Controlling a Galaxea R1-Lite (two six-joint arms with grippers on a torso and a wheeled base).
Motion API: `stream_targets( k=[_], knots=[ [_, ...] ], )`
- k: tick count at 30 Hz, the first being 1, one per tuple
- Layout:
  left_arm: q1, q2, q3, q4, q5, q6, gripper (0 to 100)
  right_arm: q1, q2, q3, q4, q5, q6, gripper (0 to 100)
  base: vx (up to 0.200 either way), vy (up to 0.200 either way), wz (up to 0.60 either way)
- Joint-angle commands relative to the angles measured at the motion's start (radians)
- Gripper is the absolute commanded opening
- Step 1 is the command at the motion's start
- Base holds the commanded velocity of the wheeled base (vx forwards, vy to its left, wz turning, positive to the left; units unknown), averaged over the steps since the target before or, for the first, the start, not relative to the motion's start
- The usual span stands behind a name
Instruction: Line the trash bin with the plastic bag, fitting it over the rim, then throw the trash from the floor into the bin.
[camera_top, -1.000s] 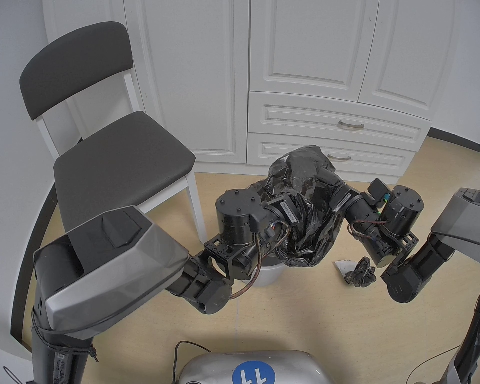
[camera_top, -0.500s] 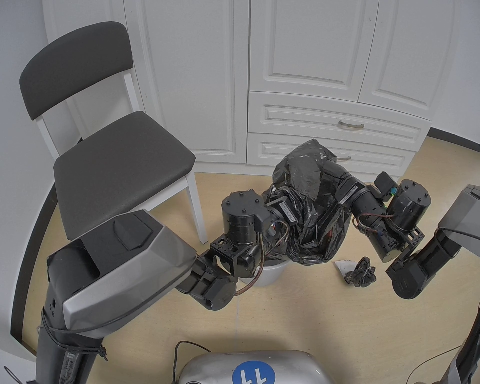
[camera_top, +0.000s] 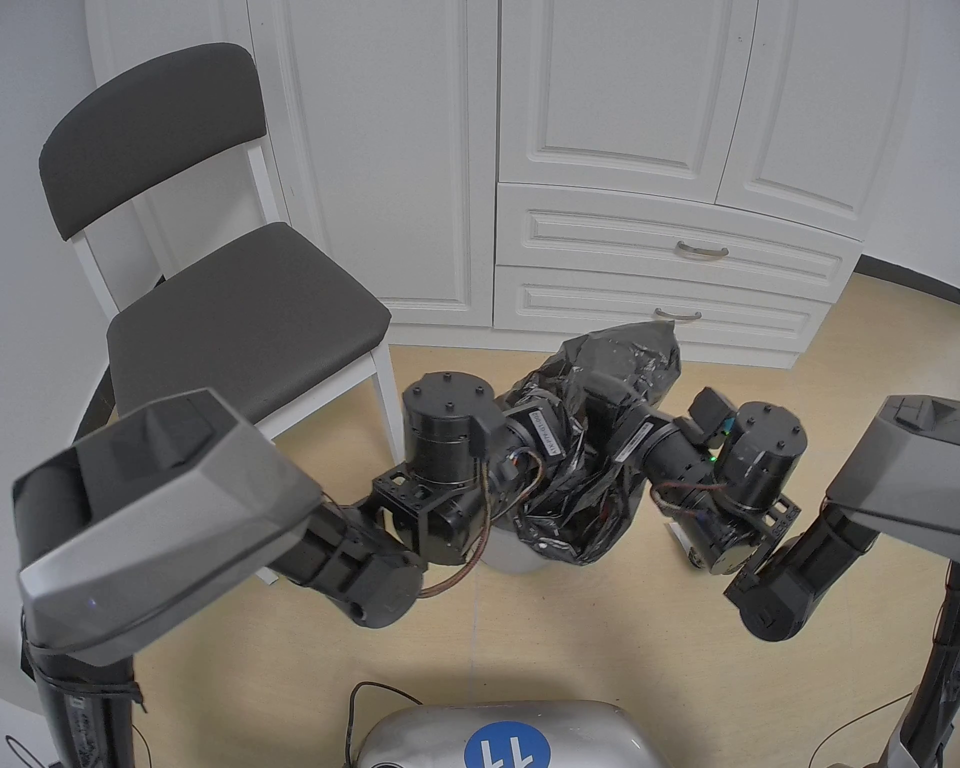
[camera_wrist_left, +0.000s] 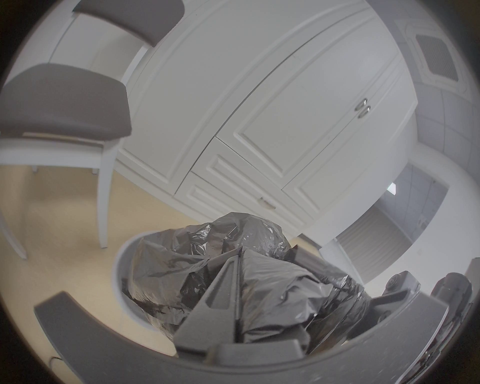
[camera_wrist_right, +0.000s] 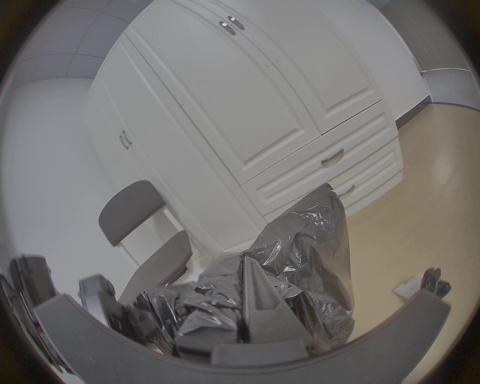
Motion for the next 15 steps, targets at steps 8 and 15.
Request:
stream_targets(
  k=[8, 15],
  knots=[
    [0.125, -0.260, 0.122, 0.377, -0.056, 0.073, 0, 0.130, 0.193, -0.091, -0.018, -0.056, 0.118, 0, 0.000, 0.000, 0.00],
    [0.170, -0.300, 0.094, 0.490, -0.056, 0.080, 0, 0.147, 0.260, -0.148, -0.018, -0.051, 0.133, 0, 0.000, 0.000, 0.00]
  ],
)
